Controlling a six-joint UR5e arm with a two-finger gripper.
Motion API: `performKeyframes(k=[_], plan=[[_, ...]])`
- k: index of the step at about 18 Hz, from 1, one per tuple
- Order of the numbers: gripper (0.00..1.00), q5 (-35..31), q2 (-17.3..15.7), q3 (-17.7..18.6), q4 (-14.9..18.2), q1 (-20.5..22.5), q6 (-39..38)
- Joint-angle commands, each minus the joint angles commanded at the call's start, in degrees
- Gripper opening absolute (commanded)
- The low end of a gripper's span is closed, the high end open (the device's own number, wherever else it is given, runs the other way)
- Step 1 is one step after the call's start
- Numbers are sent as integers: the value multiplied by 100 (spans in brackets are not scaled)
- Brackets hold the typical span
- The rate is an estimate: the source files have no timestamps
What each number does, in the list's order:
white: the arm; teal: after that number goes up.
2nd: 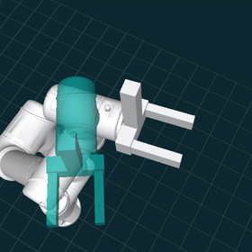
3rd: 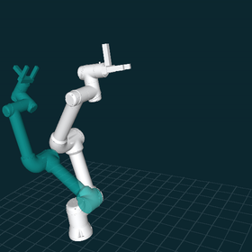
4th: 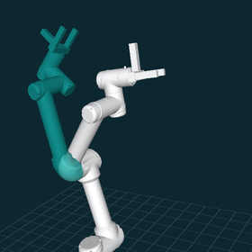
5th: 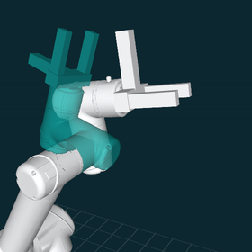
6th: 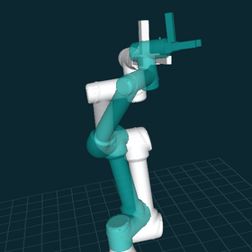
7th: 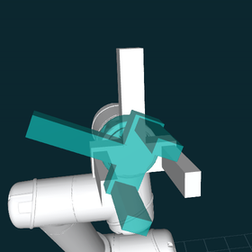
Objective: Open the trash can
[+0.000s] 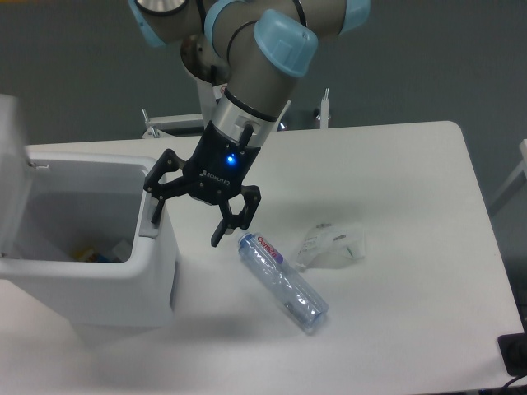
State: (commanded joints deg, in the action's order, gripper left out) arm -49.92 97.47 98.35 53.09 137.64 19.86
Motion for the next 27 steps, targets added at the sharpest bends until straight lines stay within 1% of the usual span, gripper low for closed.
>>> performKeyframes(k=[4,6,10,13,15,16,20,22,24,26,27], plan=[[100,9,-35,-105,18,9,-17],[100,9,-35,-158,18,87,0],[100,-26,-35,-193,9,334,9],[100,-44,-35,-176,0,675,18],[100,-44,26,-193,-9,861,26],[100,-53,105,-211,-9,974,131],[100,-61,342,-290,9,1230,1097],[100,-175,605,-438,-9,1335,1326],[100,-551,904,-684,-17,1520,1476],[100,-1044,1010,-843,-9,1687,1677],[100,-1220,1037,-844,-9,1766,1870]])
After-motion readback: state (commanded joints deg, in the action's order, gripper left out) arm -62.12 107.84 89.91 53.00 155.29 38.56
